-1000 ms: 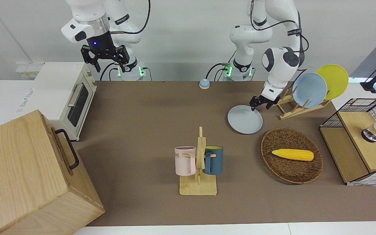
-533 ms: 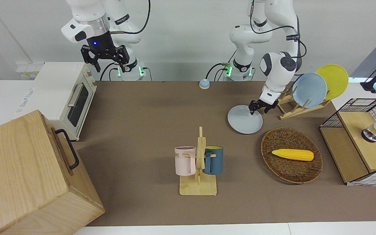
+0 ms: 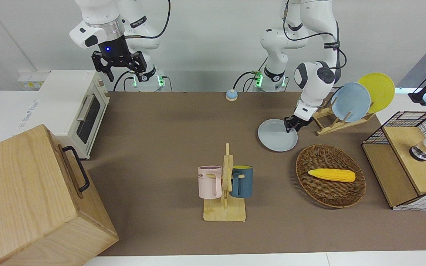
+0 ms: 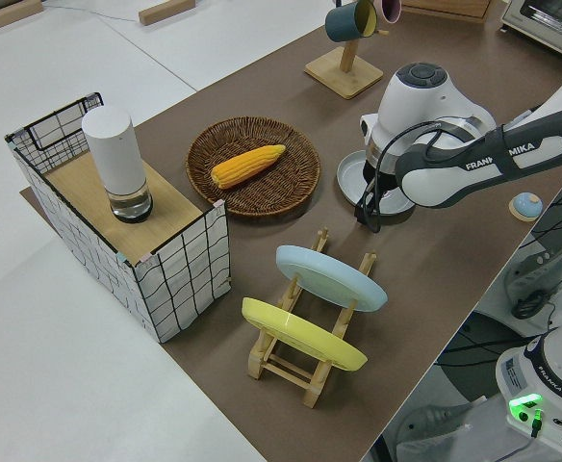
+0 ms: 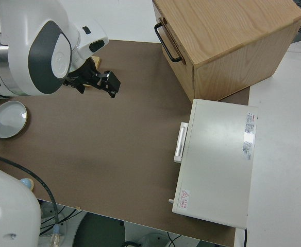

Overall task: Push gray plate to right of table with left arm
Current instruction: 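Push the gray plate with the left gripper toward the right arm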

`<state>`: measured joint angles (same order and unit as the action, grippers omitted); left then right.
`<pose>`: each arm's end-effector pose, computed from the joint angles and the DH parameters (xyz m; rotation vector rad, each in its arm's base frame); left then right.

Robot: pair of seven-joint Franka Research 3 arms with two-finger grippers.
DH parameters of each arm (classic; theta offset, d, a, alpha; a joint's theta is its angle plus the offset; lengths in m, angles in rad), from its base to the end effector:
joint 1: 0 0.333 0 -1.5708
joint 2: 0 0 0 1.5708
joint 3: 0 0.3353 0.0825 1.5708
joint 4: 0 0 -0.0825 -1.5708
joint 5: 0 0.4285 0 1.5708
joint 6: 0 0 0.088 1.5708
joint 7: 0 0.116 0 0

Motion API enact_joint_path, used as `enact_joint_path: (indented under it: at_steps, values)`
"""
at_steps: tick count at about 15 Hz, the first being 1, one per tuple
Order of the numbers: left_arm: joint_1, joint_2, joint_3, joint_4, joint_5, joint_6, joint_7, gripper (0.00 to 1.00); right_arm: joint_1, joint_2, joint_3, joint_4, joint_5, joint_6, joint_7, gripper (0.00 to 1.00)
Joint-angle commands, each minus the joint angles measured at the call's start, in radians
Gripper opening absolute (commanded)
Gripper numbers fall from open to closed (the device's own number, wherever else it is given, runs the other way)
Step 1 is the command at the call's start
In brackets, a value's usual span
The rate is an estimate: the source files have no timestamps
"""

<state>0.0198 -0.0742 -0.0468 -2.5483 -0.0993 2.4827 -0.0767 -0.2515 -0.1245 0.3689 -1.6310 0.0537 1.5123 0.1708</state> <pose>0.4763 -0.0127 0.2728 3.0772 0.1974 0.0087 0.5479 0.0847 0.6653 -3.1321 0.0830 0.0059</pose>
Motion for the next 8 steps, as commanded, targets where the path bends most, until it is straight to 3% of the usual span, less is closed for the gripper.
enact_joint_path:
  at_steps: [1,8]
  values:
    - [-0.006,0.002,-0.002,-0.017,-0.017,0.025,0.005,0.25,-0.025,-0.027,0.015,-0.027,0.022,0.000,0.010,0.996]
    - [-0.008,0.002,-0.002,-0.017,-0.017,0.018,0.003,0.10,-0.025,-0.027,0.015,-0.027,0.022,0.000,0.010,0.996]
